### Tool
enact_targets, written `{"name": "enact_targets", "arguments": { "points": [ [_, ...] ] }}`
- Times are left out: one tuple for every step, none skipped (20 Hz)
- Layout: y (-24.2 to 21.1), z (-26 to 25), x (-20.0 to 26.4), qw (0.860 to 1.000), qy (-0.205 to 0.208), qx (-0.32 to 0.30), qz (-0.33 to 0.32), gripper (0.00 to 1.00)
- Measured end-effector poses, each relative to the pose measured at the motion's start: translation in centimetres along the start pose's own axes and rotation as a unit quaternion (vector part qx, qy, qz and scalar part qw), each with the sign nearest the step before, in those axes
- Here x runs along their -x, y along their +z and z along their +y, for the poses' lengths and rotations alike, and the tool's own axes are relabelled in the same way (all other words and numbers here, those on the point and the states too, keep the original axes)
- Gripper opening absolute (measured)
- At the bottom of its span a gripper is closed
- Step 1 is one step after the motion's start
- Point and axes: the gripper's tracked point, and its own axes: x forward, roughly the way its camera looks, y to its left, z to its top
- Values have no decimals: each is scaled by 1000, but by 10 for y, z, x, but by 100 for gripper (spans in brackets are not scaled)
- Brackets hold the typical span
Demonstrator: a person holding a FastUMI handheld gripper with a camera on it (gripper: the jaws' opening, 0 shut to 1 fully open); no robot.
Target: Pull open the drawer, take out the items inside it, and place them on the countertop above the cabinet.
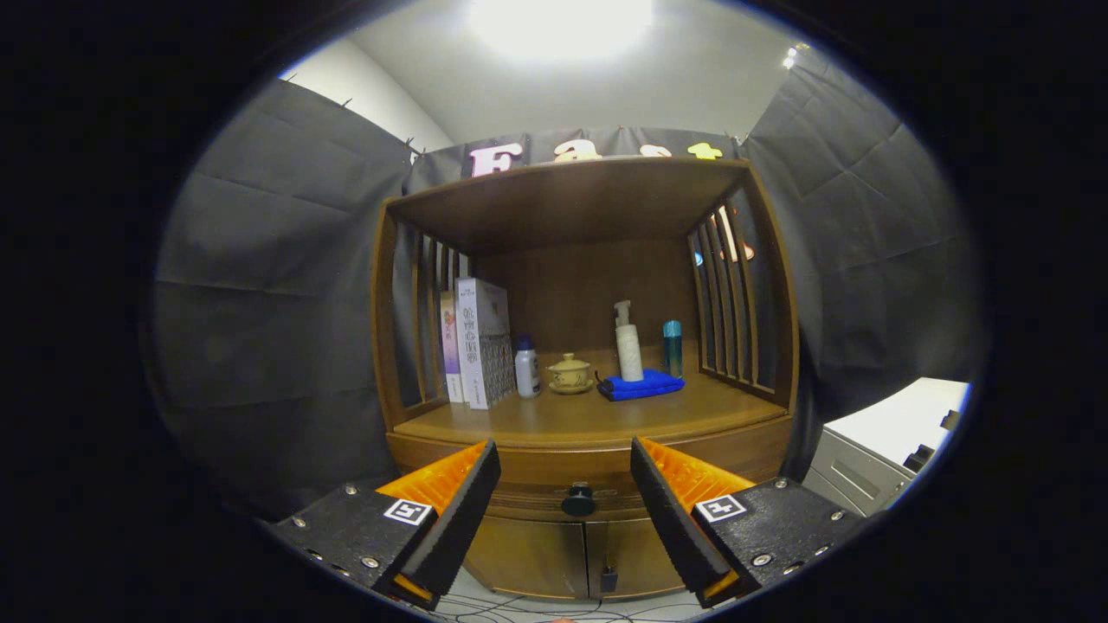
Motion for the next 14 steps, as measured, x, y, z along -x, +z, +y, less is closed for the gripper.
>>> {"name": "enact_targets", "arguments": {
  "points": [
    [-3, 2, -5, 1000, 3, 1, -2, 95],
    [-6, 2, -8, 1000, 5, 2, -4, 95],
    [-10, 2, -12, 1000, 5, 2, -6, 95],
    [-13, 0, -17, 1000, 3, 2, -8, 95],
    [-17, -2, -25, 1000, -1, 1, -6, 95],
    [-21, -4, -31, 1000, -4, -1, -3, 95],
    [-25, -5, -38, 1000, -5, -2, 2, 95],
    [-28, -7, -45, 1000, -8, -3, 8, 95],
    [-32, -7, -50, 1000, -9, -2, 12, 95],
    [-35, -7, -54, 1000, -9, 0, 15, 95],
    [-40, -8, -58, 1000, -9, 4, 20, 95],
    [-45, -10, -61, 1000, -8, 9, 25, 95],
    [-51, -10, -65, 999, -6, 12, 31, 95],
    [-57, -10, -70, 999, -5, 13, 37, 95]
  ]
}}
